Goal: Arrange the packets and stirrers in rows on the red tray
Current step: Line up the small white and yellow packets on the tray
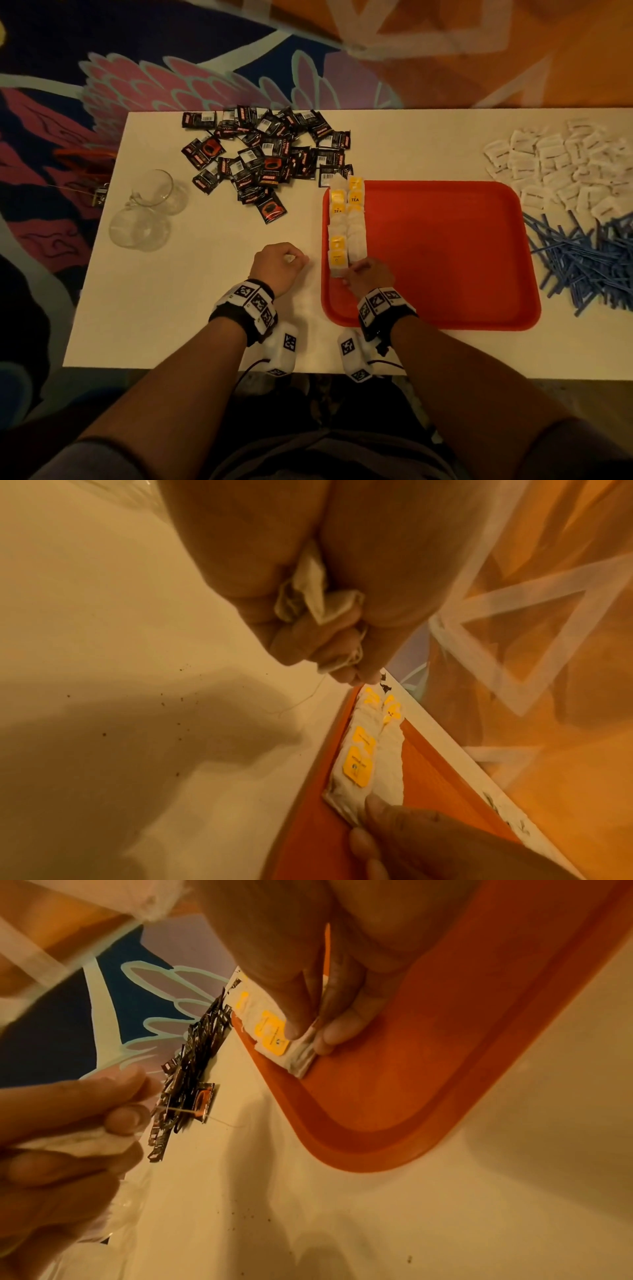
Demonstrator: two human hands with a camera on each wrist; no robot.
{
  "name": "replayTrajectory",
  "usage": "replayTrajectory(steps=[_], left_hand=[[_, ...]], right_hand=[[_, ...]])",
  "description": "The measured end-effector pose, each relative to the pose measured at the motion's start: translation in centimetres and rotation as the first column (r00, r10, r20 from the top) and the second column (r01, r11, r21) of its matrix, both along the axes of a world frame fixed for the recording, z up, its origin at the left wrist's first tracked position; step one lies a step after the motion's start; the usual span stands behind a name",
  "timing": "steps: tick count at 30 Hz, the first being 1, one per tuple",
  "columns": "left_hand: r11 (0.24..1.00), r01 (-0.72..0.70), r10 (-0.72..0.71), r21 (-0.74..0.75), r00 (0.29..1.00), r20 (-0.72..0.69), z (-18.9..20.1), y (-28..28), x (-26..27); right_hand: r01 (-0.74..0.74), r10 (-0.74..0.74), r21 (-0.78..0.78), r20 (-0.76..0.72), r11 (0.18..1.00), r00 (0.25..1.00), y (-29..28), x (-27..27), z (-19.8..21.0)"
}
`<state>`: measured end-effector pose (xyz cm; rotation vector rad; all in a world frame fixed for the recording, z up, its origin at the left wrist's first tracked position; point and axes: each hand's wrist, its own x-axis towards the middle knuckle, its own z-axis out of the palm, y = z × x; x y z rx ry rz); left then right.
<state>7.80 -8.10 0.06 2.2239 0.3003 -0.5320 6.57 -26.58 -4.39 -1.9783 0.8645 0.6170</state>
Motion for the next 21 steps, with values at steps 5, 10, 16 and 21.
replayTrajectory(steps=[5, 10, 16, 21], left_hand=[[0.920, -0.223, 0.181, -0.321, 0.971, -0.158, 1.1, -0.7, 0.2], [0.748, -0.358, 0.259, -0.559, 0.933, -0.250, 3.6, -2.2, 1.3], [0.536, -0.467, 0.258, -0.704, 0.884, -0.390, 7.7, -4.1, 3.0], [0.515, -0.430, 0.211, -0.741, 0.902, -0.377, 9.4, -5.0, 4.3]], right_hand=[[-0.086, 0.087, -0.016, 0.044, 0.996, 0.995, -0.6, 0.0, 1.1], [-0.251, 0.166, 0.228, 0.335, 0.941, 0.928, -0.7, 1.4, 6.4], [-0.574, 0.402, 0.139, 0.582, 0.807, 0.706, -1.6, 3.3, 13.0], [-0.611, 0.522, -0.097, 0.632, 0.786, 0.572, -2.0, 3.7, 14.9]])
